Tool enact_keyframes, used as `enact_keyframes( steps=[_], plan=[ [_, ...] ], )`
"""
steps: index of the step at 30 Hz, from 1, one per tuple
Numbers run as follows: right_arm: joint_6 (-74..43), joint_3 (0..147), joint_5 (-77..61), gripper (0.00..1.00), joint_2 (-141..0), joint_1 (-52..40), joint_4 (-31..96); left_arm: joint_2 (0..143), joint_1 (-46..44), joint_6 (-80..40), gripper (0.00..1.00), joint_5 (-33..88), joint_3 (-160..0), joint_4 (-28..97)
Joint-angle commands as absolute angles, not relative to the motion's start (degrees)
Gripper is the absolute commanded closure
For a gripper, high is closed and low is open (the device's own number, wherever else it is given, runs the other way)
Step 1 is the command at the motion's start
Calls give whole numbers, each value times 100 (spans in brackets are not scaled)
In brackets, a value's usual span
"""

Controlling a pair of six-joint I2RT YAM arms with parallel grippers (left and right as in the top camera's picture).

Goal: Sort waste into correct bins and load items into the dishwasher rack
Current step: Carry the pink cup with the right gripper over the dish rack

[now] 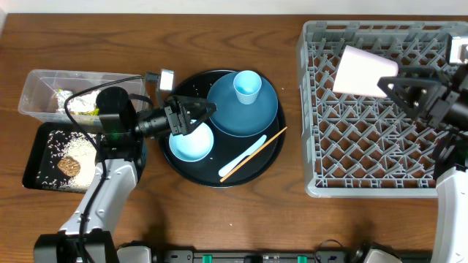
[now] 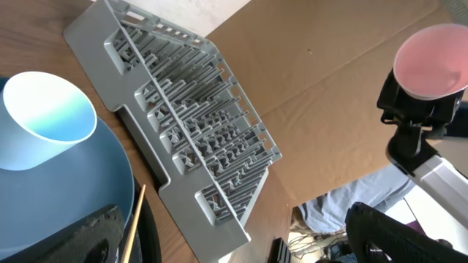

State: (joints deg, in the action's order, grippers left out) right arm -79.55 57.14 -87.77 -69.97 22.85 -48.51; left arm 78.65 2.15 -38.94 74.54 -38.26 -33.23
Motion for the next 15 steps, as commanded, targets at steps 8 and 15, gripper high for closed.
enact_keyframes(
  steps=[8,15],
  plan=[
    [-3382,7290,-6820,85,-6536,1105,932,7878,235,-3793,2,7428,-3820,-3345],
    [-792,8409,-3881,86,-6514,845,4598,7878,235,-3793,2,7428,-3820,-3345]
  ],
)
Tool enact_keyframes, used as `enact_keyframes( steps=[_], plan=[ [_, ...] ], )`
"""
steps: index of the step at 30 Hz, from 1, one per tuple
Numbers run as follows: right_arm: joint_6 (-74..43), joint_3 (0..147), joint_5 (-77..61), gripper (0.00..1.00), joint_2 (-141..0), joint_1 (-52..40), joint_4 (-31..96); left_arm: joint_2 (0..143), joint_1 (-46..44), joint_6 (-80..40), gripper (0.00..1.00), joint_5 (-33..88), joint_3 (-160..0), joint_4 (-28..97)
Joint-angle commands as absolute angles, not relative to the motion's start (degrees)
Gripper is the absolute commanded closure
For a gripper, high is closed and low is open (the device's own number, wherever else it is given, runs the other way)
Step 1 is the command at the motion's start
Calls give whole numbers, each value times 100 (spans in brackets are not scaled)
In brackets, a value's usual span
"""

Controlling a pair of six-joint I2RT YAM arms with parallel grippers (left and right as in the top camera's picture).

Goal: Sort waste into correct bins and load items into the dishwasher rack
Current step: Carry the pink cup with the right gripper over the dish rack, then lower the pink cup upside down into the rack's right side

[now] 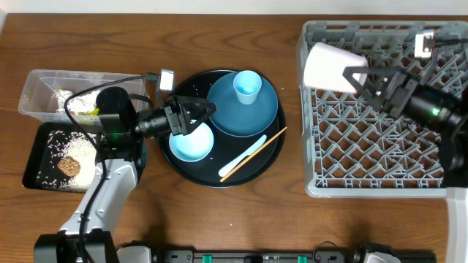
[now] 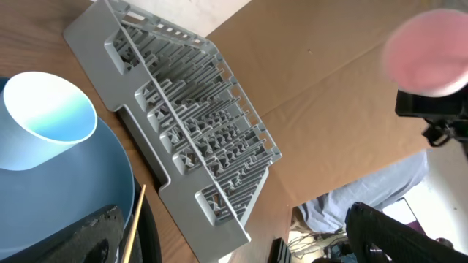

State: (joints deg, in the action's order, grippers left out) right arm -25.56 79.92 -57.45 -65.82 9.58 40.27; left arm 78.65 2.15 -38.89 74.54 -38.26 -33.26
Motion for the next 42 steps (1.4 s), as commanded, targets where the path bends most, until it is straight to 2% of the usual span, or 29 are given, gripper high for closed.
enact_keyframes(
  steps=[1,5,8,21,29,42],
  plan=[
    [-578,8517,-3441,86,-6514,821,4921,7878,235,-3793,2,7428,-3820,-3345],
    [-56,8757,-1638,86,-6514,709,6027,7878,235,-3793,2,7428,-3820,-3345],
    [80,8742,-1223,86,-6560,692,6593,7878,235,-3795,2,7428,-3820,-3345],
    [137,8458,-1205,88,-6954,593,7247,7878,235,-3793,2,7428,-3820,-3345],
    [102,8458,-1144,89,-7472,-34,7352,7878,235,-3793,2,7428,-3820,-3345],
    [-812,8458,-1,92,-8187,-1013,7439,7878,235,-3793,2,7428,-3820,-3345]
  ],
)
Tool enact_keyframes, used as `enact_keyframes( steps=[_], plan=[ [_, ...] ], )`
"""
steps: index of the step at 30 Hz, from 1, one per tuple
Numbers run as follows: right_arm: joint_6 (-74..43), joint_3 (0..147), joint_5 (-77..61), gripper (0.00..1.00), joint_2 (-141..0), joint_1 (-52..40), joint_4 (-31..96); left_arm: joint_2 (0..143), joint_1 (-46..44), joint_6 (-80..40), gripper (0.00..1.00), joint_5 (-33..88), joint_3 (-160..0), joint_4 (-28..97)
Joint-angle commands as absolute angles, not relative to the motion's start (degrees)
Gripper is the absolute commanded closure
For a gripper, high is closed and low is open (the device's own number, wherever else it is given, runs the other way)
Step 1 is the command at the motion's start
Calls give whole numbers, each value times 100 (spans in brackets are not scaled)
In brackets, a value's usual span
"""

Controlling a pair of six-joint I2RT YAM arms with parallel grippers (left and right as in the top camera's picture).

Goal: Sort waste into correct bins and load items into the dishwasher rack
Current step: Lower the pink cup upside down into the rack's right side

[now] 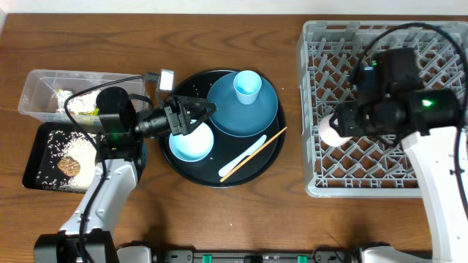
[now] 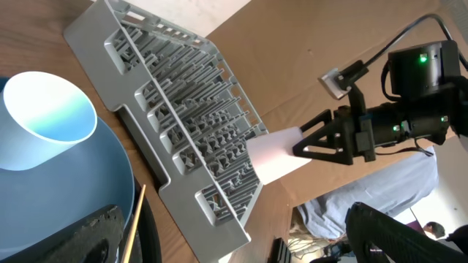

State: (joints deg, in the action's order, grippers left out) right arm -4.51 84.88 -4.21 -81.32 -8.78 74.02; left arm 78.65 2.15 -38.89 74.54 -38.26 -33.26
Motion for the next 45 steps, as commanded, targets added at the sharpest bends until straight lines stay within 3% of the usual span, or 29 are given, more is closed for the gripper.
enact_keyframes(
  steps=[1,26,37,45],
  plan=[
    [-816,8458,73,93,-8215,-1037,7463,7878,235,-3795,2,7428,-3820,-3345],
    [-919,8385,954,99,-8342,-825,8016,7878,235,-3793,2,7428,-3820,-3345],
    [-565,8385,882,99,-8337,1675,8058,7878,235,-3793,2,7428,-3820,-3345],
    [-333,8385,-268,99,-8340,3489,7625,7878,235,-3793,2,7428,-3820,-3345]
  ],
)
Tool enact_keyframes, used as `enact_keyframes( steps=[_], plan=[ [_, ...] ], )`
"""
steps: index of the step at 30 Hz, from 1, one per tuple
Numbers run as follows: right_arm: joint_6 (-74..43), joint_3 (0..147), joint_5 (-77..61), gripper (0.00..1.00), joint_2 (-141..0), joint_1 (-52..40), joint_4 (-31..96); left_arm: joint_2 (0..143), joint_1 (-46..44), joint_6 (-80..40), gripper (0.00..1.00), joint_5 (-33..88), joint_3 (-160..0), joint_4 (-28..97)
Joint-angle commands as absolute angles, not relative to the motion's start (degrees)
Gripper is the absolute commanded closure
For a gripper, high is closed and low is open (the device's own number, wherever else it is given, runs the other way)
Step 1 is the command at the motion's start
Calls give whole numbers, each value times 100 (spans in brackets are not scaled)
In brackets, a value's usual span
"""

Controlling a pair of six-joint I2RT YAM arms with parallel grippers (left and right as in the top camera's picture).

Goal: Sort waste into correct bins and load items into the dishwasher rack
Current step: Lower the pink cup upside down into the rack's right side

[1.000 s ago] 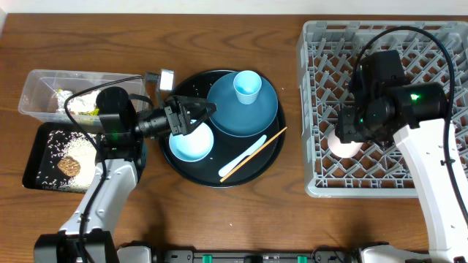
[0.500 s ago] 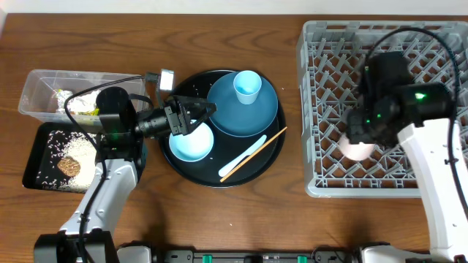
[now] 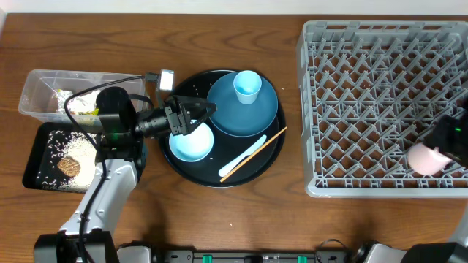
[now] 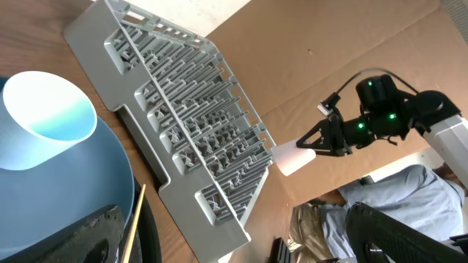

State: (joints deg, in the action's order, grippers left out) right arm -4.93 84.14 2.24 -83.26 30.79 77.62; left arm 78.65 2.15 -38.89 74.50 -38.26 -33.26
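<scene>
My right gripper (image 3: pixel 441 145) is shut on a pink cup (image 3: pixel 425 158) over the front right corner of the grey dishwasher rack (image 3: pixel 365 44). The left wrist view shows the same pink cup (image 4: pixel 295 158) lying sideways at the rack's (image 4: pixel 183 124) far end. My left gripper (image 3: pixel 191 117) hangs open over a small blue bowl (image 3: pixel 191 145), holding nothing. A blue plate (image 3: pixel 232 113) carrying a blue cup (image 3: pixel 247 86), a wooden chopstick (image 3: pixel 256 152) and a pale blue spoon (image 3: pixel 241 157) share the round black tray (image 3: pixel 172 164).
A clear bin (image 3: pixel 44 84) with food scraps stands at the far left. In front of it, a black rectangular tray (image 3: pixel 35 150) holds rice and a brown cookie (image 3: pixel 69 166). Bare wood lies between the round tray and the rack.
My right gripper has carried the pink cup from the rack's front left part to its front right corner. The left arm and the round tray's items are unchanged.
The right gripper held the pink cup above the rack's back middle, then at its back left corner. Then the cup was low at the front left, and now it is at the front right corner. My left gripper stayed open over the small bowl throughout.
</scene>
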Motion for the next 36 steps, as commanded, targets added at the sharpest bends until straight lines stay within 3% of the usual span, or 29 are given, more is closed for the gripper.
enact_keyframes(
  steps=[1,9,20,36],
  plan=[
    [-336,8385,-318,99,-8344,3621,7531,7878,235,-3795,2,7428,-3820,-3345],
    [-425,8385,-283,99,-8519,4204,6805,7878,235,-3793,2,7428,-3820,-3345],
    [-423,8390,-172,99,-9655,4281,6230,7878,235,-3793,2,7428,-3820,-3345],
    [-554,8383,-268,99,-9769,4484,5955,7878,235,-3795,2,7428,-3820,-3345]
  ],
)
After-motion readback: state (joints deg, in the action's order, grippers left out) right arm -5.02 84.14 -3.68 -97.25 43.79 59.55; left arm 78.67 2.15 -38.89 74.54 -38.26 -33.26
